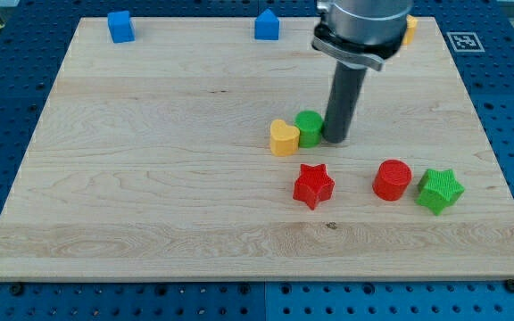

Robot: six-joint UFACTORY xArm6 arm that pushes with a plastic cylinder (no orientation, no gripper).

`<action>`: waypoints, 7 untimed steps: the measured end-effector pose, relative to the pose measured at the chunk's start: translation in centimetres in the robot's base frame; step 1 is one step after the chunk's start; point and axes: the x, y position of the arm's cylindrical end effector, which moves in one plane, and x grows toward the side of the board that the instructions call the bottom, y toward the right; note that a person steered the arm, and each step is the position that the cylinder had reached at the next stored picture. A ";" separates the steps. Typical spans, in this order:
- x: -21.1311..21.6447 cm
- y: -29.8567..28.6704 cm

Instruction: Slide the green circle to the center left

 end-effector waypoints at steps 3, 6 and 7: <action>-1.1 -11.4; 0.9 -17.7; 2.4 -19.7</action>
